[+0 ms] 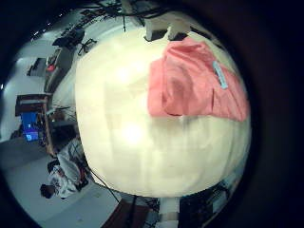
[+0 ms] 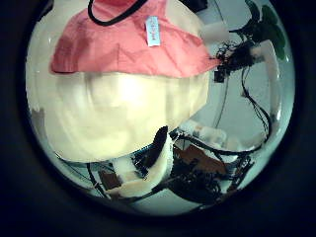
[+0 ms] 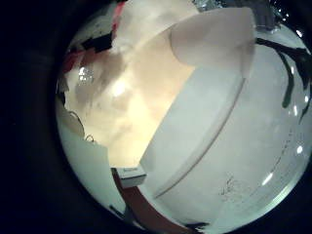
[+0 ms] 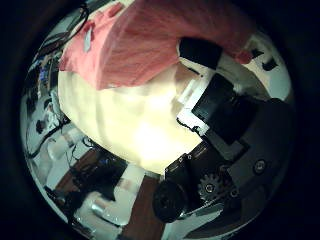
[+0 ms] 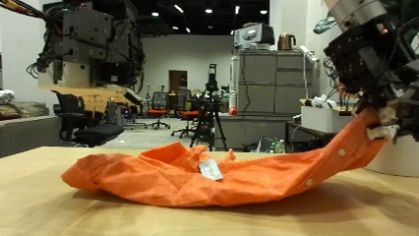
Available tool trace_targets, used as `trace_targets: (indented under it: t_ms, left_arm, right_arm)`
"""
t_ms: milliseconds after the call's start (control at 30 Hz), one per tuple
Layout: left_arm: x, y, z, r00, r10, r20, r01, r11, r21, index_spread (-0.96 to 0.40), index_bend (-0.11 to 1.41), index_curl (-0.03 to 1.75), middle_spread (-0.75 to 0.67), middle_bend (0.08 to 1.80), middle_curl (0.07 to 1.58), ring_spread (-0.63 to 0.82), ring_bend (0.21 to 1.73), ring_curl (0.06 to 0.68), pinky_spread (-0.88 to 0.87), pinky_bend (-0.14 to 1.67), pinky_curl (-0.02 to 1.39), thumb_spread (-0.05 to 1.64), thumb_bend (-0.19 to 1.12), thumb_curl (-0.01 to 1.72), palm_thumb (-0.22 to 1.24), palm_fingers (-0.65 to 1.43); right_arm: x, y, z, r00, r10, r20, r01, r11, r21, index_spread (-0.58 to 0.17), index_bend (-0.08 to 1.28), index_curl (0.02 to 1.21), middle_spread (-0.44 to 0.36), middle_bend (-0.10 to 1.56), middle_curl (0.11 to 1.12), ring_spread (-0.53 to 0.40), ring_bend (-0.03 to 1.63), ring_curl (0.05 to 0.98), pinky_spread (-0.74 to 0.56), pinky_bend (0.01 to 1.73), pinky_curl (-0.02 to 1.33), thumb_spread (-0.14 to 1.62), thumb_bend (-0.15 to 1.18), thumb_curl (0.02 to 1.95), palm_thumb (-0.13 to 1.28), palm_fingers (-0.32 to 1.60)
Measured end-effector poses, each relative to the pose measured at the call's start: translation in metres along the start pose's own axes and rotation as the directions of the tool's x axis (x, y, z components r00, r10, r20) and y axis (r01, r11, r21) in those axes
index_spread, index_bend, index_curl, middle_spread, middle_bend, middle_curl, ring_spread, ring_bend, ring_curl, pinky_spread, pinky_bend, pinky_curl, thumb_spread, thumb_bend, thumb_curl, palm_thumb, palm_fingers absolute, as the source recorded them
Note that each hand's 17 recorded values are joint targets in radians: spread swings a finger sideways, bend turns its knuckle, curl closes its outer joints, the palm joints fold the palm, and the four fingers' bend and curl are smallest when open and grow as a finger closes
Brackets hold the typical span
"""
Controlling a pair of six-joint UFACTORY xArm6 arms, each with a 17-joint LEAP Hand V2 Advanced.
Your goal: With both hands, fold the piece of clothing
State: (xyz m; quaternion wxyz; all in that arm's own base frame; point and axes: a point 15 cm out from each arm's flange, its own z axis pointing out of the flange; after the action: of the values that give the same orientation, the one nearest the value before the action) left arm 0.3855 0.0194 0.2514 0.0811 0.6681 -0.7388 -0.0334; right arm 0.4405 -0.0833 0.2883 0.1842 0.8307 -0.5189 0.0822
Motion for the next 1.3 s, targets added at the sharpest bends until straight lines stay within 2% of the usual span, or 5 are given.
trace_targets:
  t_ms: [233,700,1033,1167,1300]
  left_arm:
    - [-0.027,0.010,0.006,0.999,-0.036,-0.002,0.036,0.999,-0.019,0.13,0.18,0.33,0.36,0.18,0.28,0.56,0.37,0.228,0.54,0.23,0.31,1.11,-0.02,0.27,0.23,0.00]
    - [-0.093,0.066,0.012,0.991,-0.121,-0.064,0.121,0.993,-0.014,0.13,0.18,0.34,0.36,0.18,0.28,0.57,0.36,0.226,0.53,0.22,0.32,1.15,-0.02,0.27,0.27,0.00]
    - [-0.106,0.099,0.024,0.984,-0.157,-0.086,0.155,0.987,-0.035,0.13,0.17,0.33,0.35,0.18,0.28,0.56,0.36,0.227,0.53,0.22,0.32,1.17,-0.01,0.26,0.29,0.00]
    - [-0.113,0.106,0.024,0.982,-0.165,-0.090,0.162,0.986,-0.033,0.13,0.17,0.33,0.35,0.19,0.28,0.56,0.36,0.227,0.53,0.22,0.32,1.19,-0.01,0.26,0.30,0.01]
    - [-0.115,0.113,0.018,0.982,-0.170,-0.086,0.169,0.985,-0.019,0.13,0.17,0.33,0.36,0.19,0.29,0.56,0.36,0.226,0.53,0.22,0.32,1.19,-0.02,0.26,0.30,0.01]
  right_arm:
    - [-0.024,-0.032,-0.069,0.995,-0.064,-0.072,0.076,0.982,0.173,-0.224,1.04,0.74,-0.102,1.22,0.66,-0.201,1.27,0.558,-0.41,1.10,0.59,1.11,-0.01,0.51,1.08,1.23]
    - [-0.168,-0.133,-0.200,0.943,-0.273,-0.188,0.327,0.858,0.397,-0.213,1.07,0.73,-0.095,1.24,0.65,-0.200,1.29,0.552,-0.40,1.13,0.59,1.09,-0.01,0.57,1.08,1.24]
    - [-0.286,-0.210,-0.192,0.898,-0.423,-0.120,0.432,0.799,0.419,-0.211,1.08,0.73,-0.094,1.25,0.64,-0.199,1.29,0.549,-0.40,1.13,0.58,1.10,-0.01,0.59,1.05,1.23]
    - [-0.348,-0.232,-0.190,0.867,-0.487,-0.107,0.477,0.747,0.463,-0.210,1.08,0.73,-0.094,1.26,0.64,-0.199,1.30,0.548,-0.40,1.13,0.58,1.11,-0.01,0.59,1.05,1.23]
    - [-0.345,-0.232,-0.199,0.875,-0.473,-0.103,0.459,0.745,0.485,-0.217,1.07,0.72,-0.105,1.25,0.63,-0.206,1.29,0.542,-0.42,1.12,0.57,1.15,-0.05,0.56,0.92,1.22]
